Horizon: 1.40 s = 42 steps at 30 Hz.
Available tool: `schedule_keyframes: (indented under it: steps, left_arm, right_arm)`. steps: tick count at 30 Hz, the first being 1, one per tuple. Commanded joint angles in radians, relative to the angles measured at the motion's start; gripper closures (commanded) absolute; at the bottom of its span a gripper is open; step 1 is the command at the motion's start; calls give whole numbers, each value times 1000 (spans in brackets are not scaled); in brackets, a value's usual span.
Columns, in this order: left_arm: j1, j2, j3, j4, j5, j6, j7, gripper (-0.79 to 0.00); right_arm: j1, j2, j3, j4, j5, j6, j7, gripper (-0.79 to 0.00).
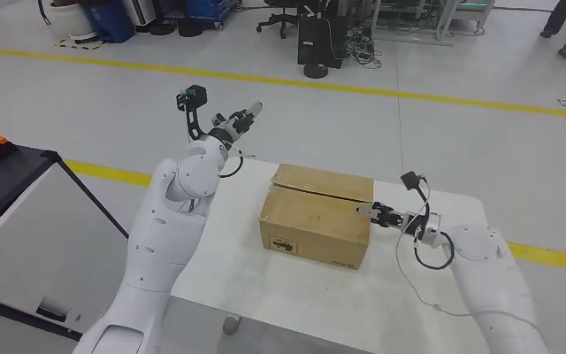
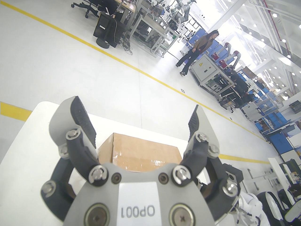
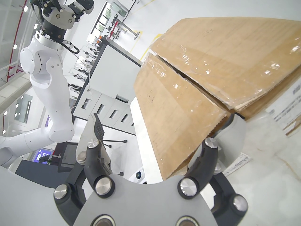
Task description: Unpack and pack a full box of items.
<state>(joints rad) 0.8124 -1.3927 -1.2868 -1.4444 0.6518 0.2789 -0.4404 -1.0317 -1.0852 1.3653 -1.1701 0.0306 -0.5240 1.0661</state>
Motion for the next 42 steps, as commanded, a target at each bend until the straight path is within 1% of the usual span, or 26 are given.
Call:
schedule_keyframes:
  steps: [1,10,15,19,24,29,34,38,39,41,42]
  left_arm:
    - [0,0,0,0,0,0,0,-785]
    - [0,0,0,0,0,0,0,-785]
    - [0,0,0,0,0,0,0,-785]
    - [0,0,0,0,0,0,0,-785]
    - [0,0,0,0,0,0,0,-785]
    - [0,0,0,0,0,0,0,-785]
    - [0,0,0,0,0,0,0,-785]
    - [0,0,0,0,0,0,0,-785]
    - [0,0,0,0,0,0,0,-785]
    - [0,0,0,0,0,0,0,-785]
    - [0,0,0,0,0,0,0,-785]
  right_arm:
    - [0,1,-5,-1,-13,1,-11,0]
    - [-23,12,-9,-52,-93,-2,-60,0]
    - [-36,15,-16,-83,-103,10,-77,0]
    - [-51,20,-11,-111,-96,-12,-77,0]
    - [-101,38,30,-156,-62,-66,-10,0]
    - [-153,60,81,-193,23,-120,106,0]
    - [-200,86,109,-257,68,-109,121,0]
    - [-219,102,138,-260,78,-123,102,0]
    - [-223,105,153,-254,73,-124,85,0]
    - [-230,107,182,-243,70,-93,19,0]
    - [-235,107,181,-251,81,-88,13,-22]
